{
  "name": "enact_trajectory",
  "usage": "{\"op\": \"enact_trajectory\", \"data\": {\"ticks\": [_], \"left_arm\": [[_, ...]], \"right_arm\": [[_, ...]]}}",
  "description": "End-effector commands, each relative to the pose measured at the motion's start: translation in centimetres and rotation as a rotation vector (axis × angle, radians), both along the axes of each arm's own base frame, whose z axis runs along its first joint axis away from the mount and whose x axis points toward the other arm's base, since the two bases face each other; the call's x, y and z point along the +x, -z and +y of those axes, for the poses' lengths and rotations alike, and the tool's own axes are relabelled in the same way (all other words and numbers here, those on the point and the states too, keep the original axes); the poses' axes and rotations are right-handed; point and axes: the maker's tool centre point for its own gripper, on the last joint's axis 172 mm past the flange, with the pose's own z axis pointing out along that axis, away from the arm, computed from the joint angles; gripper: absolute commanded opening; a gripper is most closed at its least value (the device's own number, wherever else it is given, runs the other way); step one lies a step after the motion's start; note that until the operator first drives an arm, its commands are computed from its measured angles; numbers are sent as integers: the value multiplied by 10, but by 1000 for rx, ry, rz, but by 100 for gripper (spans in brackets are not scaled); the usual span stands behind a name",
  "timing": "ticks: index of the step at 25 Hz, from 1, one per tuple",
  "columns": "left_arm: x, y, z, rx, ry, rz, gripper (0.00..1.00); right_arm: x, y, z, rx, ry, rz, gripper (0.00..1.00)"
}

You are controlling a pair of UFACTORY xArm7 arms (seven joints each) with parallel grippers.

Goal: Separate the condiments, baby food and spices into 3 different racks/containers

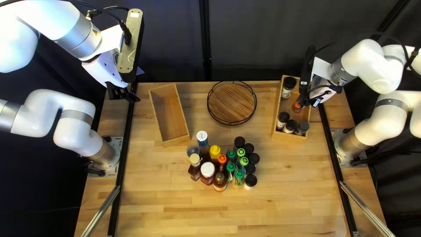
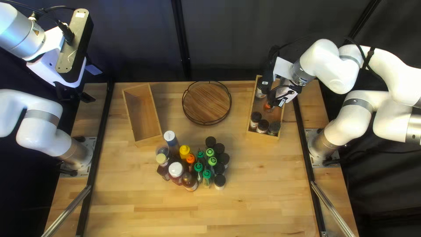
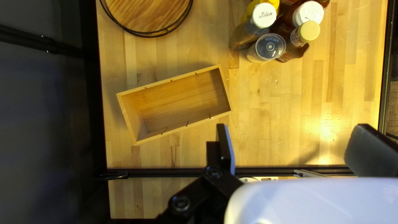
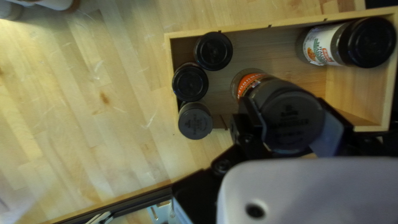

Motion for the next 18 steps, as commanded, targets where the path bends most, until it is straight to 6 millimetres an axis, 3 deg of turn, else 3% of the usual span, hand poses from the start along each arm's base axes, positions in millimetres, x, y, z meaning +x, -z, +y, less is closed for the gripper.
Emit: {"op": "enact_trajectory", "data": {"ticks": [1, 18], "left_arm": [[0, 0, 0, 0, 0, 0, 100], [0, 0, 0, 0, 0, 0, 100]], "right_arm": [[-1, 14, -2, -14, -23, -8, 0], [-2, 62, 0, -49, -200, 47, 0]]}}
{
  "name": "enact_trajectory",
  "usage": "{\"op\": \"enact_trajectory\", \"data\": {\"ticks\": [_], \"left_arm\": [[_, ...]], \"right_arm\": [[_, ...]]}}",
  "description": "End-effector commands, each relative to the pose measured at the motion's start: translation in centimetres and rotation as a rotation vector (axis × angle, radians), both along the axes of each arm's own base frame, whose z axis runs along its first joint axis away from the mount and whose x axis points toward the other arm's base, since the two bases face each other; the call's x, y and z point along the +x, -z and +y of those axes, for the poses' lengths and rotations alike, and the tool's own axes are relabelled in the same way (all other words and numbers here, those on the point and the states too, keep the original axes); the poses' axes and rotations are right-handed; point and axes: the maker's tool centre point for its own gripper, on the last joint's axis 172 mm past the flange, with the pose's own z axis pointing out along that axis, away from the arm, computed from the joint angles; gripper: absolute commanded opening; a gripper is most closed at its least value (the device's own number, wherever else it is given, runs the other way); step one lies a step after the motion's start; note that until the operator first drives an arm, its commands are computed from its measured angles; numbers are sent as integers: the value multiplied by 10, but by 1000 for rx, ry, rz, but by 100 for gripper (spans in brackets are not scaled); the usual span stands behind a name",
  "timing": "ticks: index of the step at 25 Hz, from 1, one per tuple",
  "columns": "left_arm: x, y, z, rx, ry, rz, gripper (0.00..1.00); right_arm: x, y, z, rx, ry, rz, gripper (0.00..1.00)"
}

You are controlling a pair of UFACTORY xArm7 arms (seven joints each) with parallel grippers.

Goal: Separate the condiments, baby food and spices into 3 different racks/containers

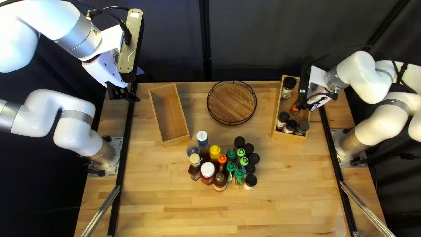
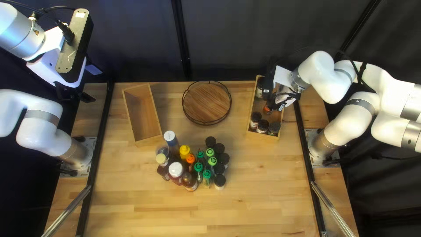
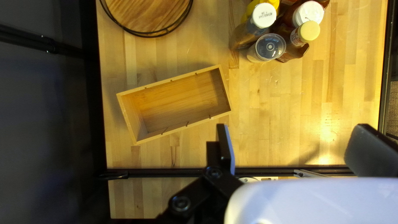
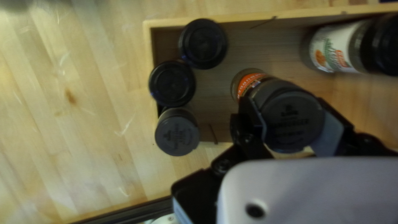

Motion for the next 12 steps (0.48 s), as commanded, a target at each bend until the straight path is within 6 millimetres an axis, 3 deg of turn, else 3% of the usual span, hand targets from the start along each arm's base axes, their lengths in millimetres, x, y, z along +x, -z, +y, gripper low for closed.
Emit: {"op": "enact_trajectory", "data": {"ticks": [1, 7, 8, 10, 11, 12], "left_arm": [[0, 0, 0, 0, 0, 0, 100], [0, 0, 0, 0, 0, 0, 100], [0, 0, 0, 0, 0, 0, 100], [0, 0, 0, 0, 0, 0, 100], [0, 0, 0, 0, 0, 0, 100], [0, 0, 0, 0, 0, 0, 100]], "right_arm": [[-1, 12, 1, -7, -55, 24, 0], [0, 21, 1, -3, -81, 38, 1], [0, 22, 1, -2, -83, 38, 8], [1, 23, 3, 2, -91, 40, 47], [1, 23, 4, 3, -98, 41, 50], [1, 23, 5, 4, -103, 42, 70]]}}
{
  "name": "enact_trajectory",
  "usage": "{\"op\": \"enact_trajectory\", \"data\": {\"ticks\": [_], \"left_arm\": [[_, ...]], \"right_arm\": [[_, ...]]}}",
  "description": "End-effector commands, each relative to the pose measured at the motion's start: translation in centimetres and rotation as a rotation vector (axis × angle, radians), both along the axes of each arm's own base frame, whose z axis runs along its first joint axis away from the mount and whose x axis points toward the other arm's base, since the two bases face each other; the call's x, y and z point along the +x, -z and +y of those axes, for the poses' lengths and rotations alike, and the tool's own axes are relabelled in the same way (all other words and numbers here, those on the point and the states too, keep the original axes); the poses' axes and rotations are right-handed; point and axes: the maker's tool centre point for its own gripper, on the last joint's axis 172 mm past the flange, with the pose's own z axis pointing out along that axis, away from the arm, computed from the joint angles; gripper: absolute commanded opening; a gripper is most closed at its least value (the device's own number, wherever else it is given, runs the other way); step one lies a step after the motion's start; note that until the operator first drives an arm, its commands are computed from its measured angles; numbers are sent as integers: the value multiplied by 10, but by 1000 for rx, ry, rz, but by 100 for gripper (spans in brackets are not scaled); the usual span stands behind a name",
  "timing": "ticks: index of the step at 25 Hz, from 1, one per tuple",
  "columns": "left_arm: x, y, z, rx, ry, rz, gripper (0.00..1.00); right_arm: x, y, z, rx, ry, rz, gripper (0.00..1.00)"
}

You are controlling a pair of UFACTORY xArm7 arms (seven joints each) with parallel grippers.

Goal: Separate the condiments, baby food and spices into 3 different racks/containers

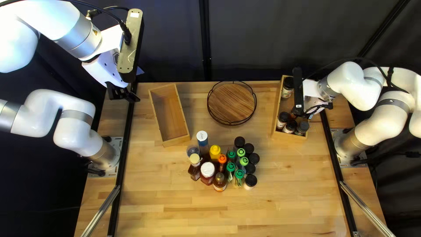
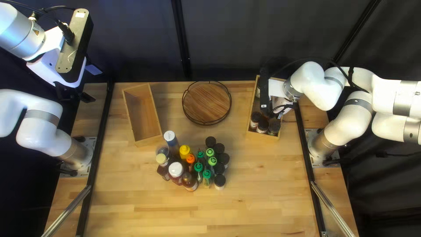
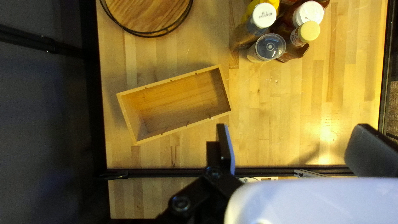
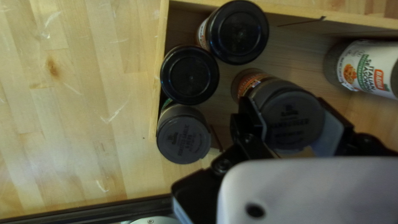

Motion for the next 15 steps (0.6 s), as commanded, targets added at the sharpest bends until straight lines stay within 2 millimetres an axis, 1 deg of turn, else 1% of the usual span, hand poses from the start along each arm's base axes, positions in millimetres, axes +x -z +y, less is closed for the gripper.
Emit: {"op": "enact_trajectory", "data": {"ticks": [1, 3, 4, 6, 8, 9, 10, 12, 13, 15], "left_arm": [[0, 0, 0, 0, 0, 0, 100], [0, 0, 0, 0, 0, 0, 100], [0, 0, 0, 0, 0, 0, 100], [0, 0, 0, 0, 0, 0, 100], [0, 0, 0, 0, 0, 0, 100], [0, 0, 0, 0, 0, 0, 100], [0, 0, 0, 0, 0, 0, 100], [0, 0, 0, 0, 0, 0, 100], [0, 0, 0, 0, 0, 0, 100], [0, 0, 0, 0, 0, 0, 100]], "right_arm": [[0, 1, 3, 4, -20, 3, 77], [0, 0, 4, 5, -27, 4, 84], [-1, -2, 5, 6, -33, 3, 84], [-1, -5, 6, 6, -40, 2, 90], [-1, -10, 7, 4, -45, 2, 92], [1, -16, 8, 3, -51, 1, 93], [2, -22, 9, 2, -55, 2, 93], [9, -35, 15, 1, -67, 5, 99], [11, -38, 17, 1, -72, 8, 100], [25, -48, 28, 8, -84, 26, 100]]}}
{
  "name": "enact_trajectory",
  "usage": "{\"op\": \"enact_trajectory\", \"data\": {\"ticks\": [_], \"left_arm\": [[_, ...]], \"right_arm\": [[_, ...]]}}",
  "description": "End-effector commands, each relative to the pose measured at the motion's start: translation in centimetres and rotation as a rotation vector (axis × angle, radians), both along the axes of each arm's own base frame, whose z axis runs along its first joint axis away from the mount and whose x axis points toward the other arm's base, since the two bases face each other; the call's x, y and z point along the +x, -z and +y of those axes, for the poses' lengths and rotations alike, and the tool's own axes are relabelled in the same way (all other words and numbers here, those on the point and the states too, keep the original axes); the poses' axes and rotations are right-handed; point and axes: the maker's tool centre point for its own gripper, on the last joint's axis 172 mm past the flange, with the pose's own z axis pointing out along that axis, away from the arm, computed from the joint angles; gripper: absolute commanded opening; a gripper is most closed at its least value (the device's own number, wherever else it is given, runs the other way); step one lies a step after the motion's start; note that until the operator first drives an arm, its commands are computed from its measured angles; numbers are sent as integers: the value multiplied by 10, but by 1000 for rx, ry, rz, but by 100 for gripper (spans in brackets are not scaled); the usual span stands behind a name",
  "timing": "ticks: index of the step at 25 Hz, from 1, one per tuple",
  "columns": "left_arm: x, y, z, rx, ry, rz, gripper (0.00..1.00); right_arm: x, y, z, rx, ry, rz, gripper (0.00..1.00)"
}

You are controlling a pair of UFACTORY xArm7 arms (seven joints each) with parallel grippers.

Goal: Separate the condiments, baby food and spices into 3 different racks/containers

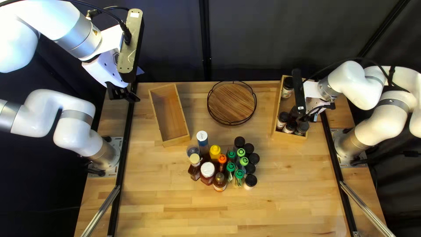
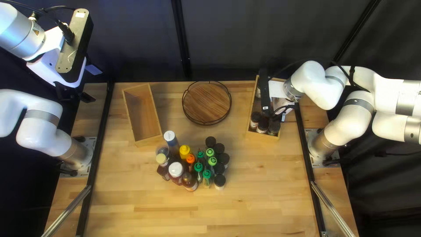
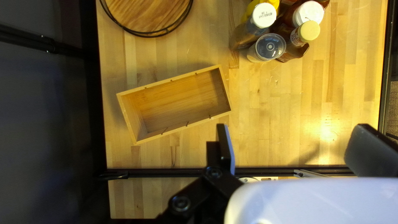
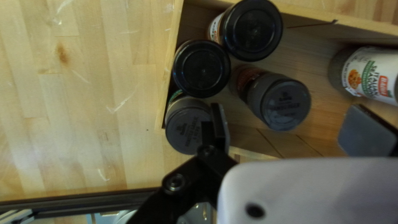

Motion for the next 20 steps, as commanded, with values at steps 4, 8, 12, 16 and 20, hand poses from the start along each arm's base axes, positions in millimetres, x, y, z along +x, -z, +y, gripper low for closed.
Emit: {"op": "enact_trajectory", "data": {"ticks": [4, 8, 12, 16, 20], "left_arm": [[0, 0, 0, 0, 0, 0, 100], [0, 0, 0, 0, 0, 0, 100], [0, 0, 0, 0, 0, 0, 100], [0, 0, 0, 0, 0, 0, 100], [0, 0, 0, 0, 0, 0, 100]], "right_arm": [[56, -25, 45, 25, -57, 75, 100], [84, -26, 75, 28, -95, 130, 100], [108, -17, 119, -9, -183, 189, 100], [119, -3, 136, -52, -302, 216, 100], [128, 15, 134, -101, -433, 218, 100]]}}
